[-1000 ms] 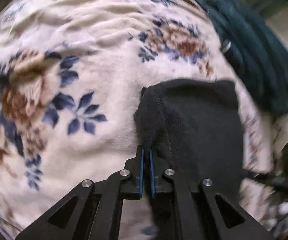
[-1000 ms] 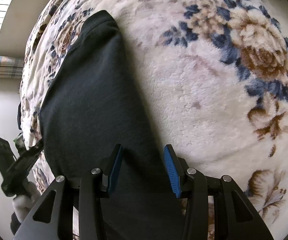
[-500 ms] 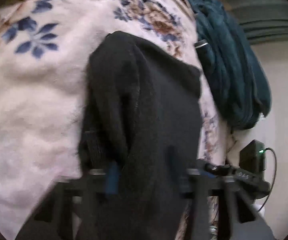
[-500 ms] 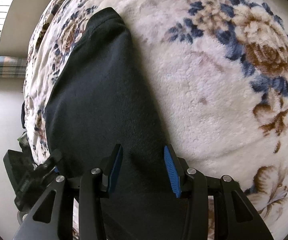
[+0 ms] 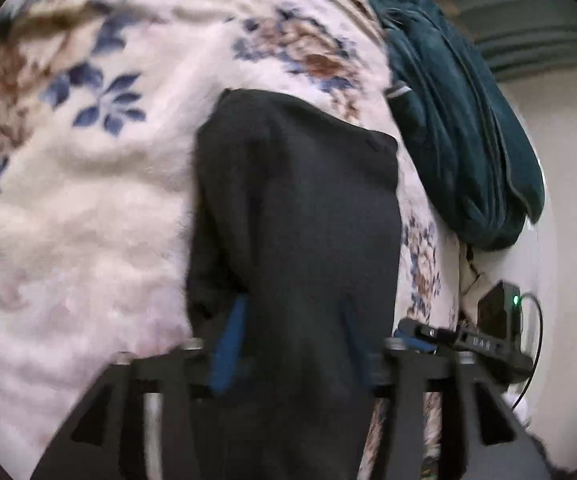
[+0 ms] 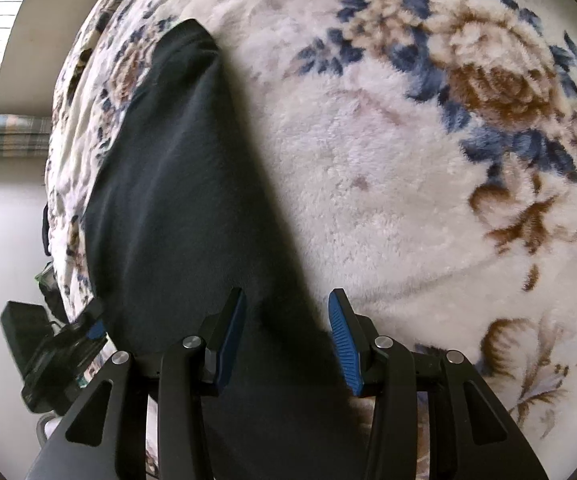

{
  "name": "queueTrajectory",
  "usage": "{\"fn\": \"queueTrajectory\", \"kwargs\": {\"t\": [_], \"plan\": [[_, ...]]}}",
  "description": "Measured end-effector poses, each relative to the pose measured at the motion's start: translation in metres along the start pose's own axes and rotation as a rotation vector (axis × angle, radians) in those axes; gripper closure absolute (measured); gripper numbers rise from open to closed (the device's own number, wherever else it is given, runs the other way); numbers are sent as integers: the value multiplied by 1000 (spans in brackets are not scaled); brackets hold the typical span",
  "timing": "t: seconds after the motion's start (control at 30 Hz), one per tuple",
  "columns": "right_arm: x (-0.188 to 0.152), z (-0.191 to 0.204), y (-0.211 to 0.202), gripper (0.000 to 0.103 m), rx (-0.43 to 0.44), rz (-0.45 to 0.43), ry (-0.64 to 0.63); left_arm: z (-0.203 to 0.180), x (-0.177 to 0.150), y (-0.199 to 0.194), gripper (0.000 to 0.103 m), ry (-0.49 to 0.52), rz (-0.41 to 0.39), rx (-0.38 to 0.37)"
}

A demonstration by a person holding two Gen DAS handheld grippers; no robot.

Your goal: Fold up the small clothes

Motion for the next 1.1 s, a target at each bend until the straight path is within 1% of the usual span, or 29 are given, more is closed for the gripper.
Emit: {"fn": "queueTrajectory", "kwargs": {"t": [0.03, 0.07, 0.1, 0.13, 0.17, 0.2, 0.23, 0.3, 0.33, 0.4, 0.43, 0.47, 0.53, 0.6, 0.67, 0.7, 0.77, 0.83, 0.9, 0.97, 1.0, 1.07, 1.1], "plan": [[-3, 1, -2, 58, 8, 1, -5, -2, -4, 1, 43, 30, -2, 22], [-6, 2, -4, 58, 16, 2, -9, -3, -7, 5, 43, 79, 0, 81], [-12, 3, -3, 58, 22, 9, -20, 5, -9, 11, 43, 140, -2, 227], [-16, 3, -2, 58, 19, 16, -29, 20, -9, 17, 31, 180, -4, 336], [-21, 2, 3, 57, 9, 30, -39, 35, -8, 19, 23, 180, -11, 359], [-23, 1, 7, 57, -2, 38, -45, 48, -6, 18, 15, 121, -11, 335], [-26, -2, 13, 57, -30, 49, -48, 54, -3, 15, 16, 48, -15, 289], [-29, -3, 18, 57, -33, 58, -48, 49, 2, 5, 16, 46, -43, 270], [-29, -3, 17, 57, -29, 56, -51, 46, 1, -1, 18, 46, -51, 261], [-30, -4, 9, 58, -27, 43, -58, 35, -9, -17, 18, 33, -64, 193], [-34, -5, 2, 57, -20, 33, -57, 29, -17, -22, 18, 40, -65, 180], [-38, -8, -4, 51, -13, 31, -54, 23, -29, -31, 18, 54, -62, 179], [-57, -16, -19, 41, 15, 36, -40, 12, -60, -48, 18, 85, -48, 185], [-86, -29, -34, 41, 30, 57, -32, 4, -88, -59, 18, 79, -26, 190], [-124, -43, -43, 41, 13, 88, -20, 5, -129, -72, 18, 54, 25, 195], [-145, -53, -45, 41, 2, 109, -13, 6, -145, -75, 18, 42, 41, 199], [-193, -72, -47, 41, -26, 166, 12, 9, -186, -82, 18, 15, 97, 202], [-231, -85, -45, 41, -31, 218, 20, 17, -225, -86, 18, -22, 149, 225], [-266, -97, -42, 41, -40, 266, 29, 30, -264, -81, 18, -86, 215, 238], [-301, -111, -35, 41, -57, 315, 52, 36, -293, -74, 18, -132, 262, 220], [-310, -116, -33, 41, -61, 324, 60, 39, -307, -69, 18, -133, 279, 240], [-333, -123, -24, 41, -42, 358, 77, 44, -329, -54, 18, -130, 325, 248], [-338, -124, -20, 41, -33, 366, 84, 46, -339, -50, 21, -132, 337, 252]]}}
Point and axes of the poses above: each gripper's, at about its wrist camera, not at the fingertips, and y roughly the way its jaws point, z to its left, x to its top, the point moved 7 cm from there along y, roughly the way its jaws point, and after that the axes turned 2 degrees about -z, right-handed, at the moved point
